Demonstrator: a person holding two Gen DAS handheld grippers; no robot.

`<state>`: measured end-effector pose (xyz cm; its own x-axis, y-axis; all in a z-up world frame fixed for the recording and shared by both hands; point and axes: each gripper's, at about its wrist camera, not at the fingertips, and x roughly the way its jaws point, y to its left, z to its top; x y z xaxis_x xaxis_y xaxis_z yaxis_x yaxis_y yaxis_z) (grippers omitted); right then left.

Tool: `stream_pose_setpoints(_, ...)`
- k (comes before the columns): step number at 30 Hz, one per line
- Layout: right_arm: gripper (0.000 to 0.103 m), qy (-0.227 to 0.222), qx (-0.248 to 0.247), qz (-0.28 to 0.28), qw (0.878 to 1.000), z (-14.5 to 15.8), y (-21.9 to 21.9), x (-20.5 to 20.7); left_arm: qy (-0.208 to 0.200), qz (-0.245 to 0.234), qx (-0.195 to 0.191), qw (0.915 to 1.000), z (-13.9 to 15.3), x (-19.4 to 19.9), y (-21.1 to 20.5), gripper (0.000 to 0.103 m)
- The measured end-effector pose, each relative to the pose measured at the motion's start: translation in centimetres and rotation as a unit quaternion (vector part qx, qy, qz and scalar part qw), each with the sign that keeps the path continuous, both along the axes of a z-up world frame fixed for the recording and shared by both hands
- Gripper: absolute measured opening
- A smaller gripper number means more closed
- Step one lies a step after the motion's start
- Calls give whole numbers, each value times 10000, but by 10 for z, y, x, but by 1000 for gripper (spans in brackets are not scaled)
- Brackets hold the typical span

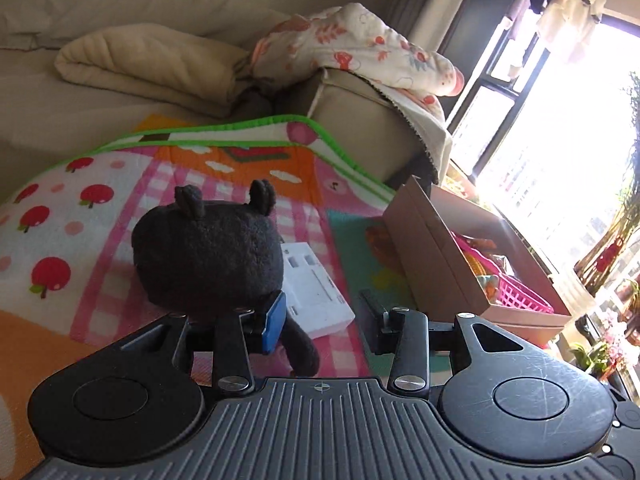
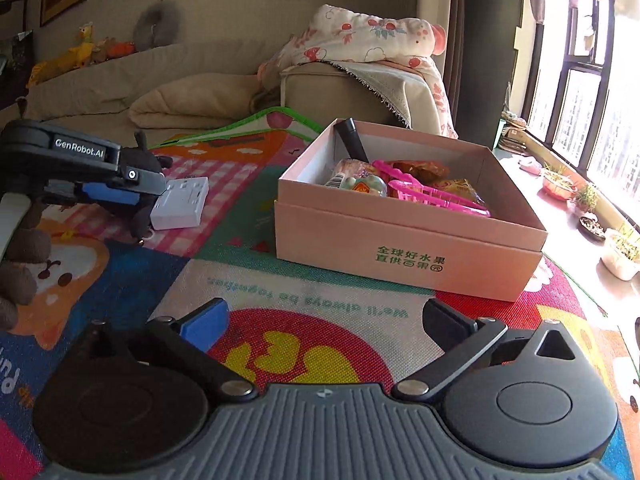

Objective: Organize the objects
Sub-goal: 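Grasp the white USB charger with the left tool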

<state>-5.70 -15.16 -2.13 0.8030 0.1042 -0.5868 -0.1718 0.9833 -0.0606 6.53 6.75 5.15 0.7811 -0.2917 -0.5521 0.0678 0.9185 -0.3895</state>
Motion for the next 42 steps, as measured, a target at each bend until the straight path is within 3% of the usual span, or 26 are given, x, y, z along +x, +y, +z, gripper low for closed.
stream_pose_setpoints(3,103,-87,46,-30,9999,1,-2,-5,43,66,334,9994,1,17,-10,43)
stream_pose_setpoints(7,103,-60,111,-55,9999,1,-4,-3,281,280,681,9969,-3,30,-13,30)
stream_pose_setpoints(17,103,-19,80,-175,9998,-1,-3,-1,354,326,911,9947,-2,51,-27,30)
stream_pose_setpoints(22,103,-91,108,-267,9995,0,-5,-3,474,333,1207,9910,-2,57,-26,29)
stream_pose_setpoints(26,103,-53,105,-263,9996,0,-5,-1,539,288,901,9941,-3,63,-11,30)
stream_pose_setpoints(29,103,-8,89,-285,9996,-1,-4,0,697,-88,390,9968,-5,72,-10,33)
stream_pose_setpoints(31,103,11,77,-304,9995,-1,-4,1,751,-293,255,9964,-6,79,-18,33)
stream_pose_setpoints(35,103,26,44,-314,9995,-1,-3,1,686,-433,522,9953,-6,83,-43,37)
stream_pose_setpoints(39,103,92,-20,-303,9995,-3,-1,3,793,-307,225,9961,-6,96,-57,37)
stream_pose_setpoints(42,103,109,-38,-295,9995,-3,0,3,866,-347,310,9952,-8,107,-69,38)
